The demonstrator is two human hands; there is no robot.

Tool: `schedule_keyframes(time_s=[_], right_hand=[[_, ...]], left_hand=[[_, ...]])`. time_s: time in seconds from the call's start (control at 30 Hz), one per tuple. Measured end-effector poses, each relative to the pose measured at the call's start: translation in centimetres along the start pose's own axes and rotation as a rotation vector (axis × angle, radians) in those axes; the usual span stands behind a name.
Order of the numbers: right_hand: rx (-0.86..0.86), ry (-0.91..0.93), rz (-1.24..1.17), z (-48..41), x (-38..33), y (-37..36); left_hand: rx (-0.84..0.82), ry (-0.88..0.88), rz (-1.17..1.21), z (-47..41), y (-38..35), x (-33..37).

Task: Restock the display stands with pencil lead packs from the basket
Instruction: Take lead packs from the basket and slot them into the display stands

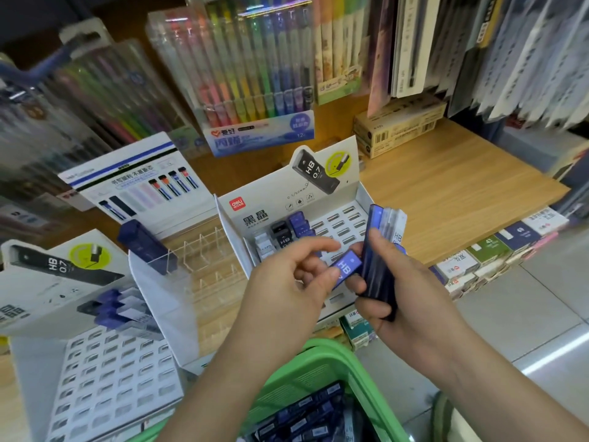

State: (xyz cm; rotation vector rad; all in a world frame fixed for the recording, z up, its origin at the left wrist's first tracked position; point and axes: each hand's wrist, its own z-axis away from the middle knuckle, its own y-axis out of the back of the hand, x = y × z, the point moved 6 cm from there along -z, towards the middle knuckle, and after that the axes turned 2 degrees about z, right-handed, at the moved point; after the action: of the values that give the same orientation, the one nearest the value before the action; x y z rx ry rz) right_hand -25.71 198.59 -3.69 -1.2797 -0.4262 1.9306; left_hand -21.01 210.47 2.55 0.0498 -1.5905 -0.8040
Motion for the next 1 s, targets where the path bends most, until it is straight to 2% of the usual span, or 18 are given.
schedule_keyframes(time_s=[0.13, 0.27, 0.33, 0.4, 0.87, 1.0], right_hand=[[-0.047, -0.036, -0.018, 0.0, 0.1, -0.1], [0.015, -0.03, 0.004, -0.1, -0.3, 1.0], [0.047, -0.024, -0.016, -0.1, -0.5, 1.5], [0.065, -0.012, -0.035, 0.0, -0.6, 1.8], [0.061, -0.011, -0.047, 0.1, 0.0, 1.9], [0.052, -0.047, -0.064, 0.0, 0.2, 1.9]], left_hand=[[-0.1, -0.058, -0.129, 1.0, -0.1, 0.6], [0.113, -0.023, 0.0, 0.5, 2.3, 0.3], [0.234, -0.039, -0.004, 0.1, 3.4, 0.2], [0.283, -0.059, -0.058, -0.4, 3.5, 0.3], [0.292, -0.069, -0.335, -1.8, 1.7, -0.4], [0.311, -0.204, -0.48, -2.1, 2.0, 0.8]])
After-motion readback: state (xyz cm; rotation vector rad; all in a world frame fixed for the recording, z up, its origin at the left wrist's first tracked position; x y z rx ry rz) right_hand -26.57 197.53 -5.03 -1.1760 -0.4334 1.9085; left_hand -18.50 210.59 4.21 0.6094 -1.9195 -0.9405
